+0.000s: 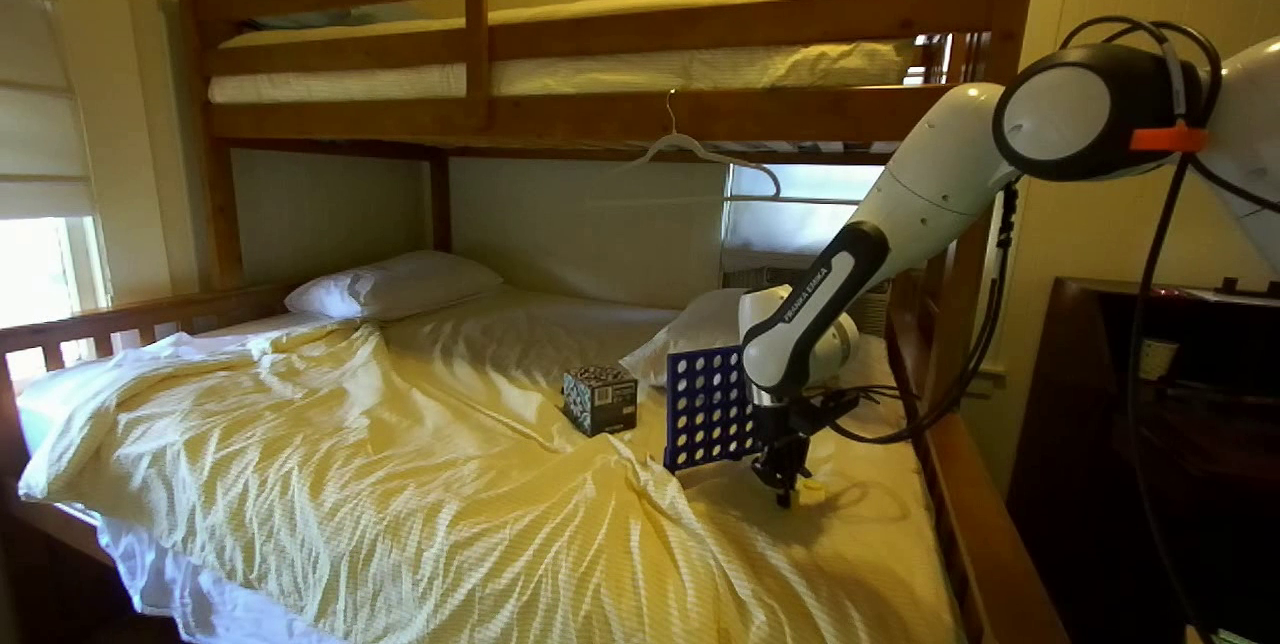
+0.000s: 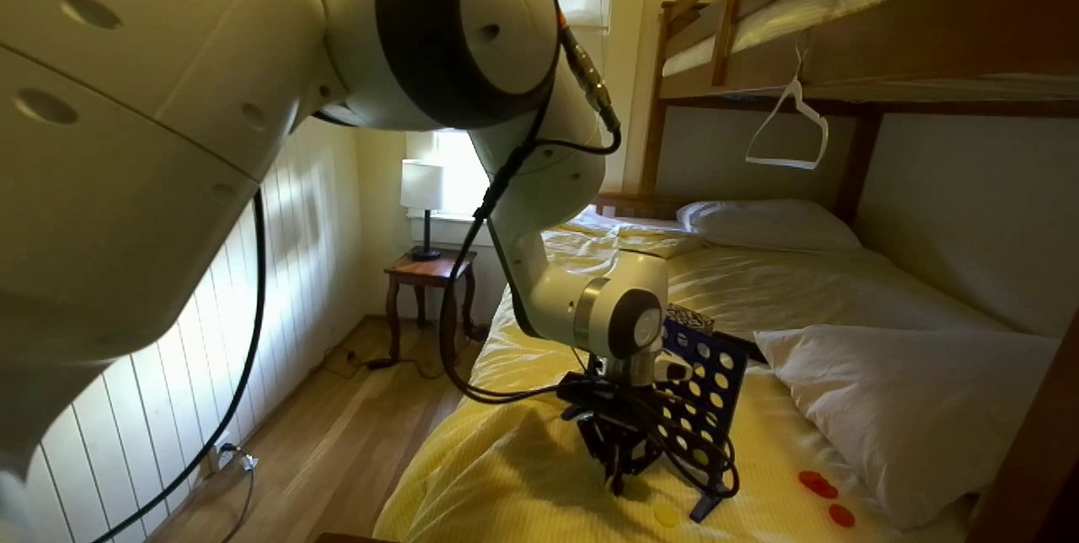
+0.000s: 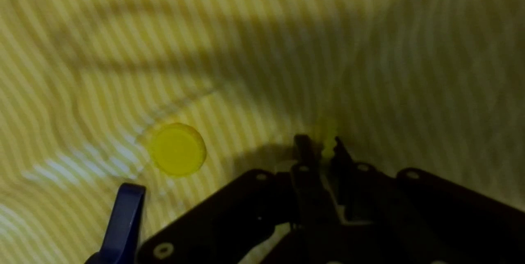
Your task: Put the yellow disc in the blue board
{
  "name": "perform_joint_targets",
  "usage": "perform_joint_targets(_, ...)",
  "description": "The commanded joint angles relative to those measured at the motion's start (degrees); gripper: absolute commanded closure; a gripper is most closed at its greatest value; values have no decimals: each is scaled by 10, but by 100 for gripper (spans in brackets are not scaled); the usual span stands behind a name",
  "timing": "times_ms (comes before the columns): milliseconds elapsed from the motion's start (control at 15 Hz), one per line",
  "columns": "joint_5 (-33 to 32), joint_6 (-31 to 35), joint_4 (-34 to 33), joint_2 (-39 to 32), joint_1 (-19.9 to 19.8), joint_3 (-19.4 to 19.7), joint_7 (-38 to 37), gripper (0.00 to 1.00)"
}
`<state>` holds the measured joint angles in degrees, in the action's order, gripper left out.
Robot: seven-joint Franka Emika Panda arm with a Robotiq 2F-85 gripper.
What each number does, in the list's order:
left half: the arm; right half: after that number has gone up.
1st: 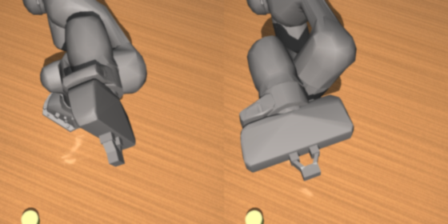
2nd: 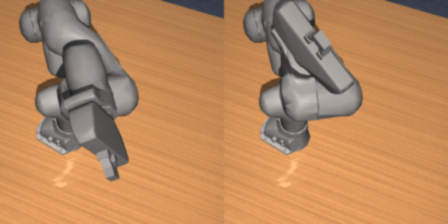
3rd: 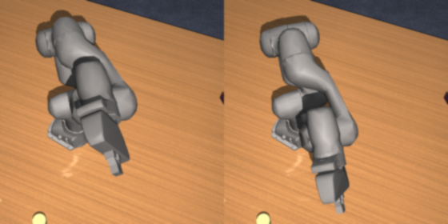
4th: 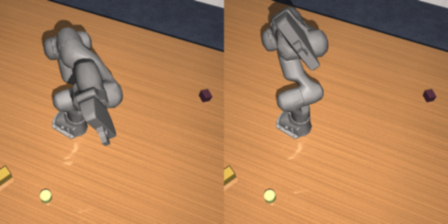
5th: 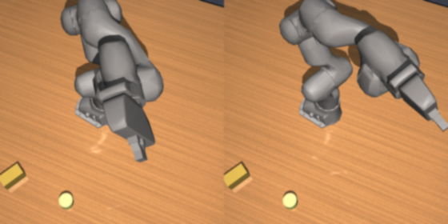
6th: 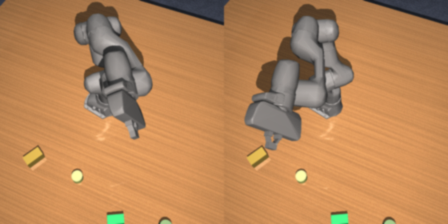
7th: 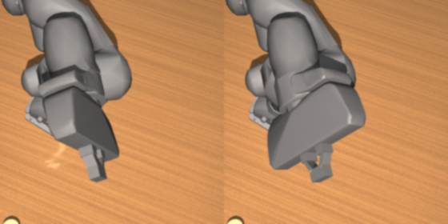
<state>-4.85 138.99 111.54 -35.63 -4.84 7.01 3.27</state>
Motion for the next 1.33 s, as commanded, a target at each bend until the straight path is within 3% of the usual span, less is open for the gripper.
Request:
perform_joint_targets(0,-18,-7,-14,-8,7,7,-19,53)
perform_joint_targets(533,-14,-4,-11,-3,6,4,-18,1)
perform_joint_targets(600,-14,-4,-11,-4,5,4,-18,9)
perform_joint_targets(667,-14,-5,-11,-4,5,4,-18,35)
perform_joint_targets(800,-15,-4,-11,-3,6,5,-18,35)
perform_joint_targets(867,-15,-4,-10,-3,6,5,-18,43)
perform_joint_targets(933,-16,-4,-10,-2,7,5,-19,19)
perform_joint_targets(1000,-18,-5,-10,-2,9,6,-20,12)
perform_joint_targets(1267,-20,-5,-9,0,14,6,-22,0)
